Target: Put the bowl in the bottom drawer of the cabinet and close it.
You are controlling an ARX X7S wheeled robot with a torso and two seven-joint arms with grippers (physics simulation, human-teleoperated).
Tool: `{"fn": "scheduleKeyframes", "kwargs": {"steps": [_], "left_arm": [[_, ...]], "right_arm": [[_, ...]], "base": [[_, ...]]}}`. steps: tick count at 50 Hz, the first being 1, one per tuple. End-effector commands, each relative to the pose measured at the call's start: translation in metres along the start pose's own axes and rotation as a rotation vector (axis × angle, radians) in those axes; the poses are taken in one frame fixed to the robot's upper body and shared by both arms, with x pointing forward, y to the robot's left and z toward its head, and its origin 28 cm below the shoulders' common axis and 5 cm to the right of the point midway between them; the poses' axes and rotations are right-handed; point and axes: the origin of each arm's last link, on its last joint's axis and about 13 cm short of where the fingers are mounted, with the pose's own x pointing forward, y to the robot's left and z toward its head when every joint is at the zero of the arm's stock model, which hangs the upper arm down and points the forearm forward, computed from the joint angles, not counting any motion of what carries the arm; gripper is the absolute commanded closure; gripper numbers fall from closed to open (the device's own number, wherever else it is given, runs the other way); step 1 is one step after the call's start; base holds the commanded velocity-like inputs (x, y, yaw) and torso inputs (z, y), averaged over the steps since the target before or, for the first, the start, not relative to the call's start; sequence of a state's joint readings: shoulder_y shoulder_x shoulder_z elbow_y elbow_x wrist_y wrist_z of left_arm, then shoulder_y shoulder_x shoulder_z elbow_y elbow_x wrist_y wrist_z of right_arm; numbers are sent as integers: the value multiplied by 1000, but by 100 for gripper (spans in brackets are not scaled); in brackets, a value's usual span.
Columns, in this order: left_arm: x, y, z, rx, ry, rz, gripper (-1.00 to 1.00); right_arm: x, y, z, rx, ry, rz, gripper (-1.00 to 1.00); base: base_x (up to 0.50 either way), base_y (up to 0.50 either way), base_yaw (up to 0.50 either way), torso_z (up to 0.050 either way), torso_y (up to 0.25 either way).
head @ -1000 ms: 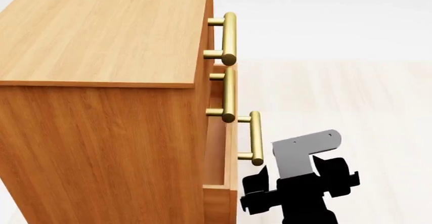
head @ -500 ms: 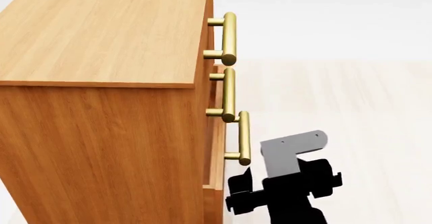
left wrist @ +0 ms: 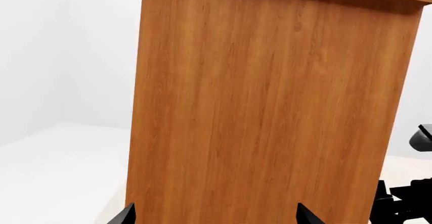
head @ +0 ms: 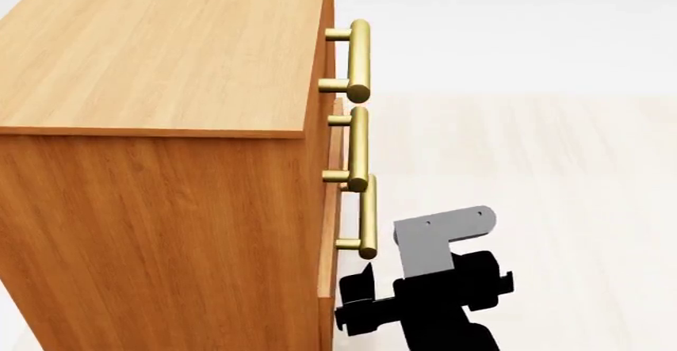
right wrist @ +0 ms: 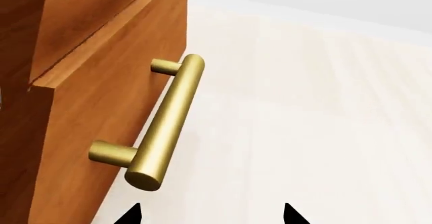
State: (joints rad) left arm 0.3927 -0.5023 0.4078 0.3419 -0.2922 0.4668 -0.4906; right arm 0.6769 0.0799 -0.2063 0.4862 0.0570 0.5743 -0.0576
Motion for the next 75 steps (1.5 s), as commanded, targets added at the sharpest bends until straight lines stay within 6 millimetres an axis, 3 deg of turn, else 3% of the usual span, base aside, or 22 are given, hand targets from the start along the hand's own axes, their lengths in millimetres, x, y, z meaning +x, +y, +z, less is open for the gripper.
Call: {"fn": "scheduleKeyframes", "kwargs": {"steps": [1,26,38,48,57,66,75], "left_arm": [[0,0,0,-2,0,1,-100],[0,0,0,-2,2,4,-100],[1,1,2,-5,-2,19,-100],[0,1,3,-7,-2,26,-100],[2,1,6,2,-11,24,-100],[10,-2,23,18,-35,3,-100],[12,-7,46,20,-76,-38,-100]], "right_arm": [[5,10,-3,-8,6,39,-100],[5,25,-10,-37,26,102,-100],[-15,1,-9,-70,11,-69,-100],[-23,-11,-8,-35,1,-112,-100],[-41,-27,7,-22,-58,-174,-100],[-74,-47,35,-8,-147,-251,-100],[-103,-53,57,-26,-210,-276,-100]], "base": [[0,0,0,0,0],[0,0,0,0,0],[0,0,0,0,0],[0,0,0,0,0],[0,0,0,0,0],[0,0,0,0,0],[0,0,0,0,0]]}}
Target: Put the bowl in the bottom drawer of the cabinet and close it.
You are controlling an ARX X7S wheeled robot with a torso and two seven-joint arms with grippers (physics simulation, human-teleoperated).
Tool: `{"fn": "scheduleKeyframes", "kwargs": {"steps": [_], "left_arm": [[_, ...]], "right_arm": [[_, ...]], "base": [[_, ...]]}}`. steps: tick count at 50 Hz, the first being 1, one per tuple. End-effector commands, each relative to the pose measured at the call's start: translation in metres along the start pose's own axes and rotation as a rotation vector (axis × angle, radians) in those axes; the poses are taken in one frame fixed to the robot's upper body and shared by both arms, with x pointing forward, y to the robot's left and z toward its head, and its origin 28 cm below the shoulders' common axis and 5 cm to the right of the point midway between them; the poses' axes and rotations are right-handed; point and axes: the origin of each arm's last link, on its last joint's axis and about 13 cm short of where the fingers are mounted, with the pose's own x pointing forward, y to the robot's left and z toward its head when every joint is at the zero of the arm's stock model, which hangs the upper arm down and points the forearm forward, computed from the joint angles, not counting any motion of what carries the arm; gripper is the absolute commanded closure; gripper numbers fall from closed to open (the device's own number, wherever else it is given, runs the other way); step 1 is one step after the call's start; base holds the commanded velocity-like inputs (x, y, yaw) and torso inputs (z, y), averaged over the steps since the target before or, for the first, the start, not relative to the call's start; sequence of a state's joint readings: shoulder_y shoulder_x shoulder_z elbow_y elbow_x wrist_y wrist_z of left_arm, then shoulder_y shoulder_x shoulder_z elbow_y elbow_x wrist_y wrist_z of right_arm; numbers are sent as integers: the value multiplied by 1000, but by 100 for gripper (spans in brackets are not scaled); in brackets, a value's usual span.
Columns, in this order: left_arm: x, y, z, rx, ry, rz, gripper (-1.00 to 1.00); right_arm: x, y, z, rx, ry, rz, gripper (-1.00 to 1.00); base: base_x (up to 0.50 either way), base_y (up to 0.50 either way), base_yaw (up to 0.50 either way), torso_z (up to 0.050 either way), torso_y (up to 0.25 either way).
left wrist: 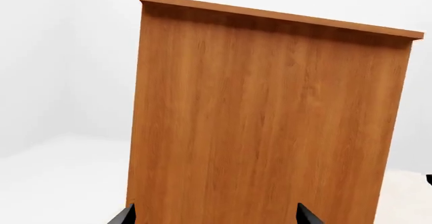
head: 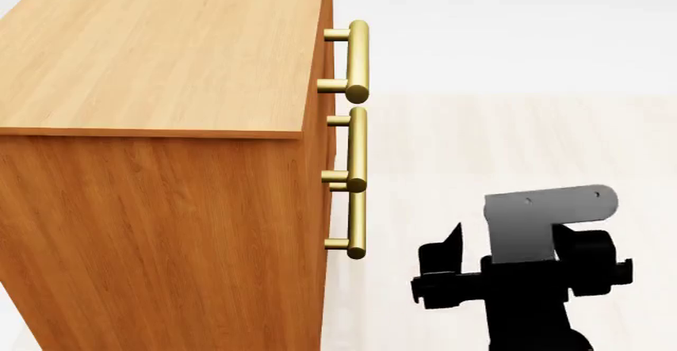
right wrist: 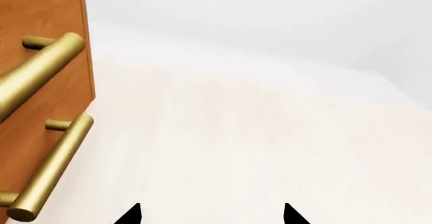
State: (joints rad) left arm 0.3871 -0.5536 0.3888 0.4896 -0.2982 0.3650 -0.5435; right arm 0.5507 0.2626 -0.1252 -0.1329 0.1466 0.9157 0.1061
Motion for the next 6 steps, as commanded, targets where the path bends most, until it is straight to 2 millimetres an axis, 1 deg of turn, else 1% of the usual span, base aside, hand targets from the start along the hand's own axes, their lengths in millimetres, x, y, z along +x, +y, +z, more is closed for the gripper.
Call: {"fn": "scheduleKeyframes", "kwargs": {"steps": [1,4,6], "left_arm": [[4,-5,24,7,-46,-39,-100],[4,-7,31,8,-59,-49,-100],[4,-9,38,10,-74,-62,-100]], "right_arm": [[-30,-19,30,-2,-85,-46,-100],[-36,-22,38,0,-105,-49,-100],[-44,-24,46,-8,-135,-52,-100]], "base": [[0,0,0,0,0],[0,0,0,0,0],[0,0,0,0,0]]}}
